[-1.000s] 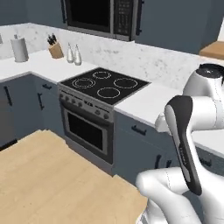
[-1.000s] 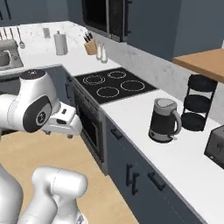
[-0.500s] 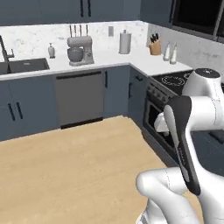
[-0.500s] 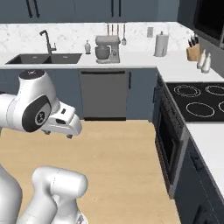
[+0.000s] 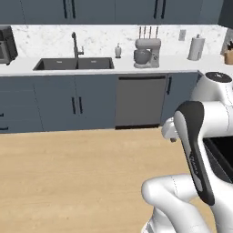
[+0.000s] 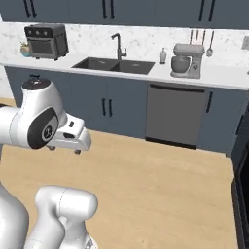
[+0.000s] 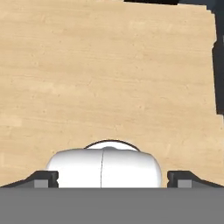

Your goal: Navigate to the sink.

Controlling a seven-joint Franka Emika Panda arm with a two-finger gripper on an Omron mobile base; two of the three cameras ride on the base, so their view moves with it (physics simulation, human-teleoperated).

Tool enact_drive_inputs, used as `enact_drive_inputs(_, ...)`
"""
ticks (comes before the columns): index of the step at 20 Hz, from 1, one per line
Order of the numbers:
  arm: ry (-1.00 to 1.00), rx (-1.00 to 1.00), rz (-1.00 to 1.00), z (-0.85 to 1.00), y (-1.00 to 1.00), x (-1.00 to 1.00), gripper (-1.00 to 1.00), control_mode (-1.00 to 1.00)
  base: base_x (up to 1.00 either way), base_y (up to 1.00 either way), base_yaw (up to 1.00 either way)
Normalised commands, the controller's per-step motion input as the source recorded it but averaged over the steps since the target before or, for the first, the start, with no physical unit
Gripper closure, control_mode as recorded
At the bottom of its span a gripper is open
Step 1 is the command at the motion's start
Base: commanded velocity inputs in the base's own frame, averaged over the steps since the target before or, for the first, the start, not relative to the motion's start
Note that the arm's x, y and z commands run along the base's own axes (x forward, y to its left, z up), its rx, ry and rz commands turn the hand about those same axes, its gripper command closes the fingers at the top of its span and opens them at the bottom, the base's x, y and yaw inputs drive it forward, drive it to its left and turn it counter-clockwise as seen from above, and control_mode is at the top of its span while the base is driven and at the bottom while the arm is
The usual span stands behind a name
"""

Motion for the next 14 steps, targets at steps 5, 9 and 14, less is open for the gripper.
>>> enact_drive_inputs(5, 0.0, 0.0, 0.0, 0.0, 0.0, 0.0, -1.0, 1.0, 1.0, 0.67, 0.0)
enact_drive_inputs(9, 0.0, 0.0, 0.0, 0.0, 0.0, 0.0, -1.0, 1.0, 1.0, 0.85, -0.03)
enact_drive_inputs(14, 0.0, 0.0, 0.0, 0.0, 0.0, 0.0, -1.0, 1.0, 1.0, 0.98, -0.13)
